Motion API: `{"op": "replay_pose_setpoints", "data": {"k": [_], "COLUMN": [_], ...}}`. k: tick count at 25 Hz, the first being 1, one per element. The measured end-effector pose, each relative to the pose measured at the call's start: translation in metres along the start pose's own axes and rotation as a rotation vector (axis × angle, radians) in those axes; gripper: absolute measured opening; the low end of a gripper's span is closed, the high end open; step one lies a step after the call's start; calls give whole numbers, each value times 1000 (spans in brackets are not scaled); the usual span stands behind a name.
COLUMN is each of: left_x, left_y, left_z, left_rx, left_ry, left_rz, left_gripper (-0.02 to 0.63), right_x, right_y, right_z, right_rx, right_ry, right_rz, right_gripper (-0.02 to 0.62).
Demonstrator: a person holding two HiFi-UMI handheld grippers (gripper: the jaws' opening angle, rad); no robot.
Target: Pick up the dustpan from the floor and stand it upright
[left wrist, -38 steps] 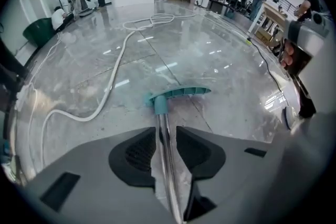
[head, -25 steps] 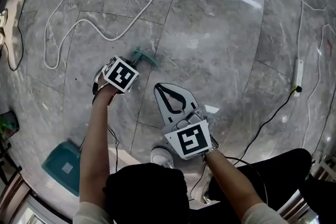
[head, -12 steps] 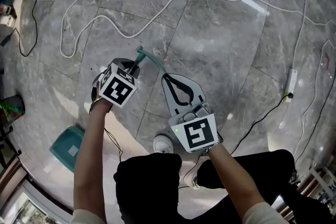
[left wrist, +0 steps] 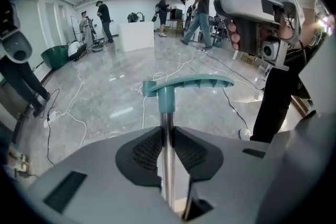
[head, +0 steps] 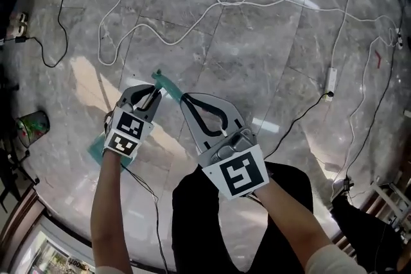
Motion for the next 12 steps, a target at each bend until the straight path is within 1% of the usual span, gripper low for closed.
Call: {"op": "replay_pose_setpoints", "data": {"k": [2, 6, 9, 12], "left_x": [41, 125, 178, 222], "left_y": [-11, -12, -1, 26], "left_z": [6, 17, 16, 15], "left_rx": [-33, -64, -63, -59], "left_ry": [-1, 16, -1, -26], "left_rz": [57, 175, 270, 374], "left_gripper": [81, 80, 80, 80], "right_x": [13, 34, 38, 32], "right_y": [-31, -79, -107, -124], "right_z": [-21, -75, -125, -183], "right_rx": [-39, -40, -21, 8], "right_ry": [11, -13, -44, -54], "right_rz": [26, -1, -4, -4], "right_gripper": [18, 18, 18, 18]}}
Point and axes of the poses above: the fingertips, and each gripper's own axes: x backward along the fingers, z to its right, y out of its underside, the point moved 5 cm from there along x, backward along the fingers, and after that the axes turned 1 degree about y, right-handed, at the moved point
